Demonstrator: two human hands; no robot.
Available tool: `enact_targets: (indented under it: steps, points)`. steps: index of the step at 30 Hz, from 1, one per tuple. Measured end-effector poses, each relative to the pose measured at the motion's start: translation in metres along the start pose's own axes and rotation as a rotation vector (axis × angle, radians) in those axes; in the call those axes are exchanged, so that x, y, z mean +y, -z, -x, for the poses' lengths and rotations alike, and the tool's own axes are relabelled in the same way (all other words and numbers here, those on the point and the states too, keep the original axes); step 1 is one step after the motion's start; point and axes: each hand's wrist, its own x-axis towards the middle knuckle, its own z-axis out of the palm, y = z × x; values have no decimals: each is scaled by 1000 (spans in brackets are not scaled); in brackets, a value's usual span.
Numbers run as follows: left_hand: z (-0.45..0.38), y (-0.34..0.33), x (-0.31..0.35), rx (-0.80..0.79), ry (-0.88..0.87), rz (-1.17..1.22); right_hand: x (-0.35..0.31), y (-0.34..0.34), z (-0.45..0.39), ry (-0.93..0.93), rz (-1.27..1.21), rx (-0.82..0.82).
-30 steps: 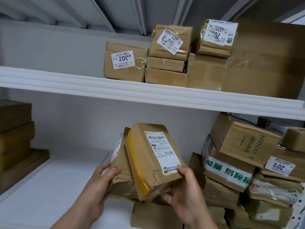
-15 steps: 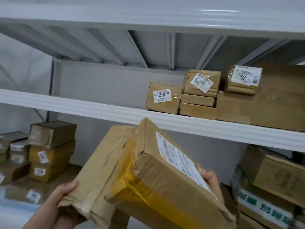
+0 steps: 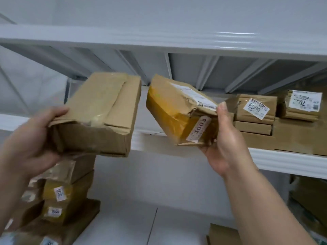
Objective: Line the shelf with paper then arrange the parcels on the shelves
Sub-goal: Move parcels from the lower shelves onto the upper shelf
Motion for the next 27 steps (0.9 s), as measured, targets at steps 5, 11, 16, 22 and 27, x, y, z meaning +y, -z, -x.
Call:
enact_targets:
  steps: [5, 11, 16, 22, 27]
  points:
    - [-32, -40, 11, 4, 55, -189, 14, -33, -17, -13, 349, 97]
    - [-75, -53, 16, -3, -63, -493, 13, -37, -14, 110, 1047, 100]
    - [-96, -50, 14, -92, -171, -688, 22, -45, -19, 210, 1441, 190]
    - [-123, -46, -4, -145, -215, -750, 47, -41, -43, 266, 1496, 315]
    - [-131, -52, -17, -58, -325, -801, 65, -34, -51, 334, 1497, 379]
